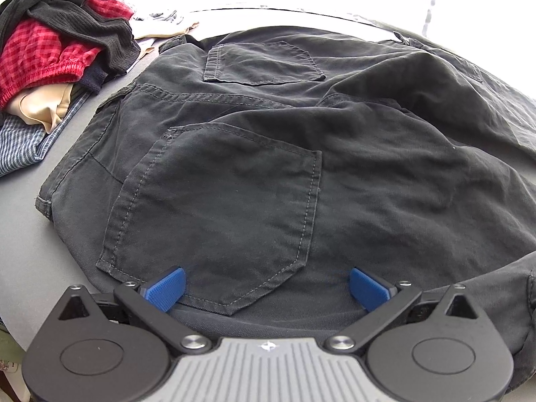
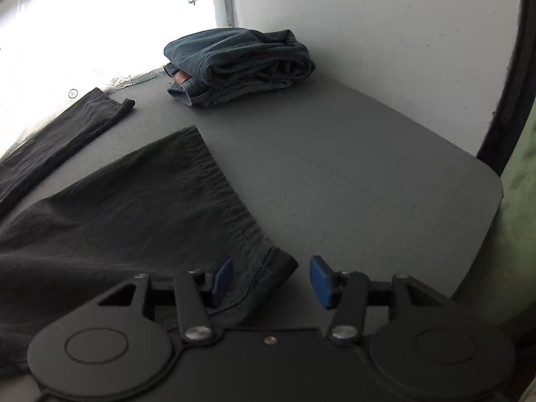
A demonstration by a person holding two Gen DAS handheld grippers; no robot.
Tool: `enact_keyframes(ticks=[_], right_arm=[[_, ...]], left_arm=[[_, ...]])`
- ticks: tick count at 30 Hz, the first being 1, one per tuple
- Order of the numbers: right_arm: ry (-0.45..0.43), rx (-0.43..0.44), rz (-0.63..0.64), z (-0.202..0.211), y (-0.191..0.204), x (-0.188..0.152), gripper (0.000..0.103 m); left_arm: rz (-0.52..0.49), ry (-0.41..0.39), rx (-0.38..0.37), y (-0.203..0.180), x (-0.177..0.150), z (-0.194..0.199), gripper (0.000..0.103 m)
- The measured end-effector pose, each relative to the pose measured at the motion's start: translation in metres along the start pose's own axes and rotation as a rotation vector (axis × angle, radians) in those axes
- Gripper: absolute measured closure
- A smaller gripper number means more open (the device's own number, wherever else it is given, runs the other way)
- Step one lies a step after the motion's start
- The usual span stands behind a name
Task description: Fold clothes
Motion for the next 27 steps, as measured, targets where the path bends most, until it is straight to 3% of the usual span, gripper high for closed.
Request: enact_keyframes(ticks=[3,10,12,14,15,20,23,25,27], right_arm=[[-0.016,0.032,-0.020,-0.001,-0.001,0.012,0.046],[0.023,0.046,0.181,-0.028,0.025,0.019,0.045],[0.055,0.039,0.235,-0.035,0.031,0.016,0.055],[0.066,0.003,0.265,-0.037,0.031,0.017,0.091],[0.062,-0.011,0.276,-0.035,0.029,0.018,0.098],[-0.058,0.045,0.206,0.012,0.010,0.045,0.102],[-0.087,0.059,0.137,0.033,-0.010,0.050,0.103],[-0.097,-0.095,0.175,0.033,-0.029,0.044,0.103],[-0.032,-0.226,0.217,0.016,-0.053,0.034,0.103]], left_arm=[[0.000,-0.007,0.001,0.000,-0.001,0.000,0.000],[-0.001,-0.005,0.001,0.000,0.000,0.000,0.000],[-0.003,-0.002,0.000,0.000,0.000,0.000,0.000],[-0.008,0.003,-0.003,0.000,0.000,0.000,0.000],[-0.013,0.007,-0.005,0.000,0.000,0.000,0.000],[-0.048,0.031,-0.024,0.000,0.000,-0.001,0.000],[-0.117,0.056,-0.053,-0.001,-0.003,0.000,0.000],[-0.160,0.072,-0.065,-0.002,-0.005,0.001,0.000],[-0.173,0.104,-0.063,-0.002,-0.007,0.002,0.000]])
Point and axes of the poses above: each gripper's, at about its wrist camera, not at the fingertips, and z roughly against the way its jaws point, y to its left, x to its top, the point moved 10 cm from there along -z, roughly the way its jaws point, and after that the axes turned 7 degrees about y, right-handed, at the moved point
